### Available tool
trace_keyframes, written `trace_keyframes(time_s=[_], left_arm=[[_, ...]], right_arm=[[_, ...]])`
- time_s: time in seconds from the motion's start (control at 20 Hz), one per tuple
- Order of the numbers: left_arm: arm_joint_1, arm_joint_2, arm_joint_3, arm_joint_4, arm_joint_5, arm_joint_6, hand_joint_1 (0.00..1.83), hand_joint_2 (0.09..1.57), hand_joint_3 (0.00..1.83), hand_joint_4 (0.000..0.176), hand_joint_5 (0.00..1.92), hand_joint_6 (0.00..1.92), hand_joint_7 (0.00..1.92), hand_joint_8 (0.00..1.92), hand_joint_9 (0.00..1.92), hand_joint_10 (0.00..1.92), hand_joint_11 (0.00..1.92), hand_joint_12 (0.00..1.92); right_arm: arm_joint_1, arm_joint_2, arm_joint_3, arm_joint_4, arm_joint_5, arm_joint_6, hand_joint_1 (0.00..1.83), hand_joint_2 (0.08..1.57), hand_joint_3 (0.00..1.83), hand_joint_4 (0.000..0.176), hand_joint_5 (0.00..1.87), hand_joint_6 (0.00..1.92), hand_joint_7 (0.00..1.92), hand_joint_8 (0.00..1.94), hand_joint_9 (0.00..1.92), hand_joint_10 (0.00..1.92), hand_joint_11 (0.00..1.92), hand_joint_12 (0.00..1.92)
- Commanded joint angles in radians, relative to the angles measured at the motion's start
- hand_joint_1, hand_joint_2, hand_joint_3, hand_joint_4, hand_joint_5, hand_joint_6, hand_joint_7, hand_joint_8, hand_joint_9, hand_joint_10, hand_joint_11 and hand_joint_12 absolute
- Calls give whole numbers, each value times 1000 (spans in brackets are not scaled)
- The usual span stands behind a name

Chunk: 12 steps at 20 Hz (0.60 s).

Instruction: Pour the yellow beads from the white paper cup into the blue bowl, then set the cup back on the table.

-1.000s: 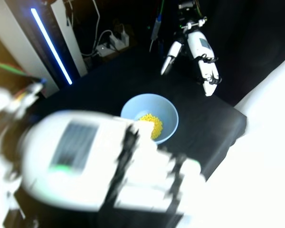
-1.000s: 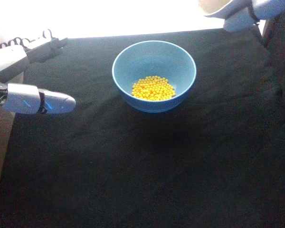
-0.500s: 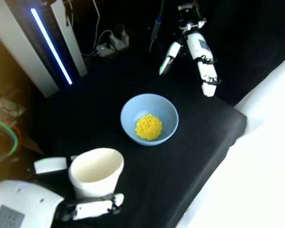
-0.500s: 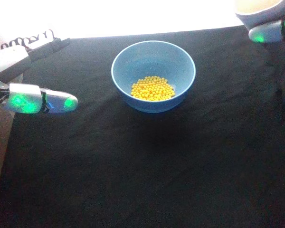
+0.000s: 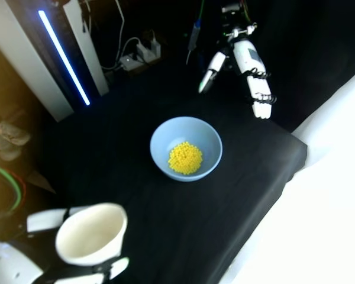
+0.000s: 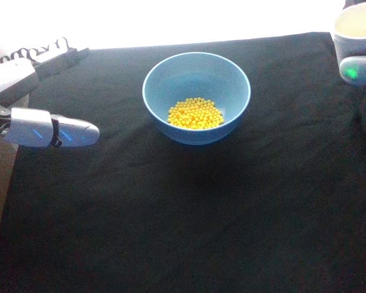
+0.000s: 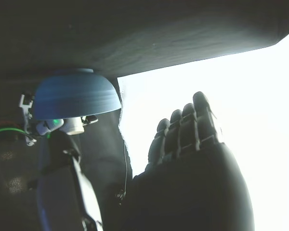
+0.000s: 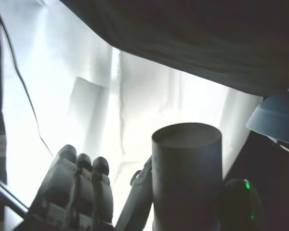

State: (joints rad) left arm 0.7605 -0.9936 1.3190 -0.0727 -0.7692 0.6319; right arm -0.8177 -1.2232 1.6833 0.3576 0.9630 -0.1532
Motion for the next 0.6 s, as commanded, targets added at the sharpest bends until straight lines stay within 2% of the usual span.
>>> trace_keyframes(time_s=[0.0, 0.05, 0.1, 0.15, 0.2, 0.3, 0.35, 0.4, 0.45, 0.5, 0.55], left_arm=[[-3, 4, 0, -18, -118, -6, 578, 852, 0, 0, 30, 0, 230, 6, 227, 3, 0, 554], [-2, 3, -1, -20, -119, -6, 583, 845, 0, 0, 33, 1, 242, 6, 244, 6, 0, 570], [0, 2, -1, -20, -119, -6, 567, 848, 0, 0, 45, 5, 232, 0, 210, 0, 0, 568], [3, 1, -1, -22, -119, -6, 554, 861, 2, 10, 52, 2, 201, 0, 170, 0, 0, 522], [6, 0, -1, -24, -123, -6, 542, 860, 1, 11, 39, 0, 202, 2, 179, 5, 5, 525], [6, -2, -1, -26, -125, -6, 545, 861, 0, 14, 37, 0, 175, 1, 196, 6, 0, 556], [6, -3, -1, -26, -126, -6, 534, 857, 0, 8, 25, 0, 200, 5, 222, 9, 0, 574], [6, -3, -1, -26, -127, -6, 534, 857, 0, 8, 25, 0, 200, 5, 222, 9, 0, 574], [6, -4, -1, -28, -128, -6, 540, 856, 0, 0, 22, 0, 213, 8, 238, 12, 0, 572], [6, -6, -1, -30, -130, -6, 530, 860, 0, 6, 17, 0, 175, 1, 203, 2, 0, 569], [6, -9, 0, -32, -130, -6, 541, 868, 0, 0, 22, 0, 196, 1, 224, 2, 0, 610]], right_arm=[[0, -2, 14, 35, 156, 32, 1056, 1087, 0, 121, 1041, 879, 80, 4, 0, 0, 0, 0], [-9, -14, 19, 45, 164, 46, 1063, 1083, 0, 111, 1052, 862, 93, 5, 0, 0, 0, 0], [-14, -26, 23, 55, 170, 57, 1045, 1079, 0, 163, 1055, 854, 86, 3, 0, 0, 0, 0], [-17, -35, 24, 65, 178, 62, 1057, 1071, 0, 151, 1077, 818, 107, 5, 0, 0, 0, 0], [-18, -48, 23, 74, 193, 68, 1065, 1068, 0, 135, 1084, 806, 123, 5, 0, 0, 0, 0], [-18, -65, 21, 84, 212, 75, 1066, 1068, 0, 133, 1085, 804, 129, 5, 0, 0, 0, 0], [-19, -74, 20, 90, 218, 79, 1053, 1069, 0, 167, 1080, 811, 121, 2, 0, 0, 0, 0], [-21, -81, 20, 96, 221, 81, 1053, 1069, 0, 167, 1080, 811, 121, 2, 0, 0, 0, 0], [-25, -94, 20, 107, 229, 88, 1060, 1064, 0, 160, 1093, 790, 122, 1, 0, 0, 0, 0], [-29, -104, 20, 114, 235, 100, 1062, 1062, 0, 153, 1096, 785, 98, 1, 0, 0, 0, 0], [-32, -111, 20, 118, 235, 102, 1065, 1050, 0, 171, 1127, 733, 97, 1, 0, 0, 0, 0]])
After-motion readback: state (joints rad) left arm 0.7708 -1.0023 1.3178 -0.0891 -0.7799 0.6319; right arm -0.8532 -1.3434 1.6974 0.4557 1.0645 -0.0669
